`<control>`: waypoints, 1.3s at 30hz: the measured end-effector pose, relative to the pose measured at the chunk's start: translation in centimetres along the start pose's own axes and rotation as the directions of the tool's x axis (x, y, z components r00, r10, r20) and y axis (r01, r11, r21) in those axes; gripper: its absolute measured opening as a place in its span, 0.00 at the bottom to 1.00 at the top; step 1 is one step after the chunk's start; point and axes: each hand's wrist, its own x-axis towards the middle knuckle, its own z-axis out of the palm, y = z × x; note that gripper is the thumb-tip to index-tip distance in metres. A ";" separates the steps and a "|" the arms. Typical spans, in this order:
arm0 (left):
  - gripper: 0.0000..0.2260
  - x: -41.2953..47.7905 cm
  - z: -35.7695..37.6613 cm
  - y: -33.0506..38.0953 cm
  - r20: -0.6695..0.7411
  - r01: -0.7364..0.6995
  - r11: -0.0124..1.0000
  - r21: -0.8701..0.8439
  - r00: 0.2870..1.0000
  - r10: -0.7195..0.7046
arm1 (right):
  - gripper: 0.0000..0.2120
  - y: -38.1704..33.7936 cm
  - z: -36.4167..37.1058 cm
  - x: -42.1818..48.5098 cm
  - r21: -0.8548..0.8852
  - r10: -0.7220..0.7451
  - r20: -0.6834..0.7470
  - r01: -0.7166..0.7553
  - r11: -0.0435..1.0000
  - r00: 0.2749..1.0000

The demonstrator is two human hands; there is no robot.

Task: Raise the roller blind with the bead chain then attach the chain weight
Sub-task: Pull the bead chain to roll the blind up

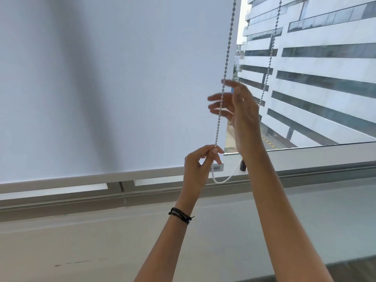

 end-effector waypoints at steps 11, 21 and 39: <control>0.09 0.1 0.1 0.0 0.034 0.041 0.999 -0.020 0.999 -0.040 | 0.12 -6.5 2.6 7.4 -0.099 -0.158 -0.077 0.150 0.984 0.984; 0.09 -0.6 1.4 0.2 0.083 0.045 0.995 -0.091 0.996 -0.037 | 0.15 -6.5 0.9 6.2 0.078 -0.169 -0.097 0.177 0.981 0.981; 0.10 -2.9 3.4 -5.6 0.159 0.018 0.992 0.122 0.987 -0.038 | 0.16 -0.8 -0.8 2.3 0.016 -0.070 -0.108 0.072 0.997 0.992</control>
